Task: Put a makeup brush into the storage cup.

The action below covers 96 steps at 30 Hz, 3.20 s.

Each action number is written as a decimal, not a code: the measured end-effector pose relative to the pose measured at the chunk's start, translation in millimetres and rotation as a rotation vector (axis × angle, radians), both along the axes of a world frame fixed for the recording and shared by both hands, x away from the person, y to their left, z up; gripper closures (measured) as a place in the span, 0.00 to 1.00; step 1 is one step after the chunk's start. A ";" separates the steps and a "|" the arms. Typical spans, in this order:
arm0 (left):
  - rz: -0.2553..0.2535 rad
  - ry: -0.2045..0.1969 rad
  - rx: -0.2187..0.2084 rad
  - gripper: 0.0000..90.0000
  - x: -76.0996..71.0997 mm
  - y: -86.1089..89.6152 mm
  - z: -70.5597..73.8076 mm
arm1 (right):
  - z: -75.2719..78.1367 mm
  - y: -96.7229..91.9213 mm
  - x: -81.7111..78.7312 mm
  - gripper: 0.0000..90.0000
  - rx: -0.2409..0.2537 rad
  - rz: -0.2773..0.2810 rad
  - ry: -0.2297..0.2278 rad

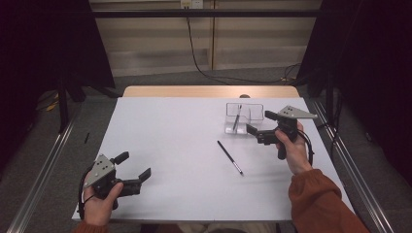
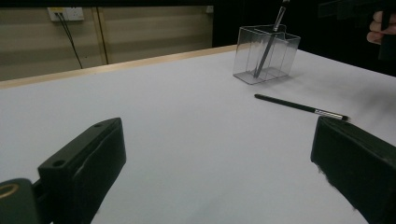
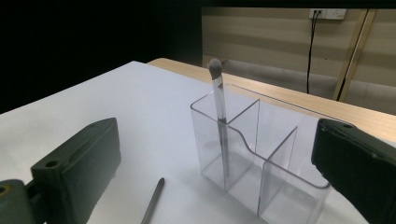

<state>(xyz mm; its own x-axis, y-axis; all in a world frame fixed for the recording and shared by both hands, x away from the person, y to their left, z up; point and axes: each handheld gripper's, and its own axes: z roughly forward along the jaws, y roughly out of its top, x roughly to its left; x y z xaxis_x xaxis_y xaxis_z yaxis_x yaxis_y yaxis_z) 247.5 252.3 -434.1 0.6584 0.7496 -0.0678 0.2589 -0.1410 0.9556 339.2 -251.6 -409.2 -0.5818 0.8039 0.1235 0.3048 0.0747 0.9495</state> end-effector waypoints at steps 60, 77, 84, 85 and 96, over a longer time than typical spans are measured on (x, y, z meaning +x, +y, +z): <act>0.039 -0.017 -0.030 0.03 -11.8 9.9 0.8 | -27.4 -52.7 -121.3 0.00 -0.019 -0.054 -0.042; 0.040 -0.020 -0.029 0.03 -13.4 8.4 2.5 | -26.1 -41.3 -114.2 0.00 -0.016 -0.016 -0.046; 0.044 -0.018 -0.032 0.03 -12.9 11.0 2.1 | -22.5 -30.3 -106.5 0.00 -0.016 0.005 -0.057; 0.040 -0.019 -0.029 0.03 -13.0 11.1 2.3 | -22.0 -28.8 -105.2 0.00 -0.018 0.006 -0.058; 0.051 -0.020 -0.042 0.03 -14.7 12.2 2.7 | -9.7 -9.3 -77.2 0.01 -0.005 0.041 -0.081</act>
